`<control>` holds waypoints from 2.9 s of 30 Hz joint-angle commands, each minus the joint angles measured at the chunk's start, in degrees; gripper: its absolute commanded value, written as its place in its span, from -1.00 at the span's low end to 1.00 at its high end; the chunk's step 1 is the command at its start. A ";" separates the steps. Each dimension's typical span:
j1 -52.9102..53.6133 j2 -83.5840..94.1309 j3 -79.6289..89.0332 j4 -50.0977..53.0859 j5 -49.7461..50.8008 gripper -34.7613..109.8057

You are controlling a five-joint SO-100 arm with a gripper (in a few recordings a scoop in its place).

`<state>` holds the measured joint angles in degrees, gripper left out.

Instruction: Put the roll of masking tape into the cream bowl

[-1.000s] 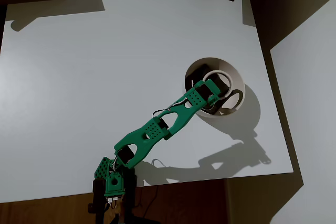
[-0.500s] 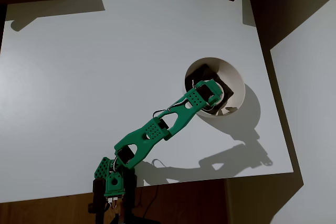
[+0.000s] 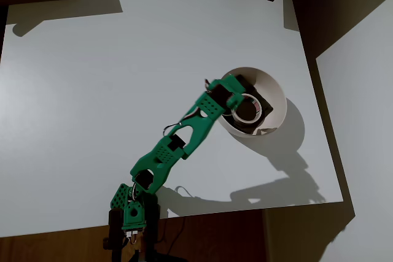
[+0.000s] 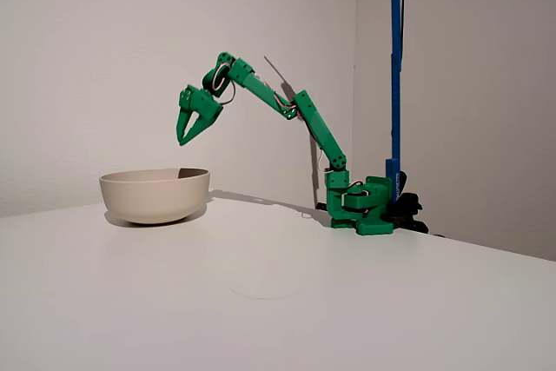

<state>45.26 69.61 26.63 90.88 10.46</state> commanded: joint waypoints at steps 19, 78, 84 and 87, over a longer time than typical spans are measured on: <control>-40.43 56.95 33.75 9.58 -8.53 -0.64; -48.43 124.63 140.36 -11.43 -9.14 -0.60; -48.16 124.63 140.36 -11.43 -9.05 -0.59; -48.16 124.63 140.36 -11.43 -9.05 -0.61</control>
<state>-1.85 194.06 168.31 78.84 0.79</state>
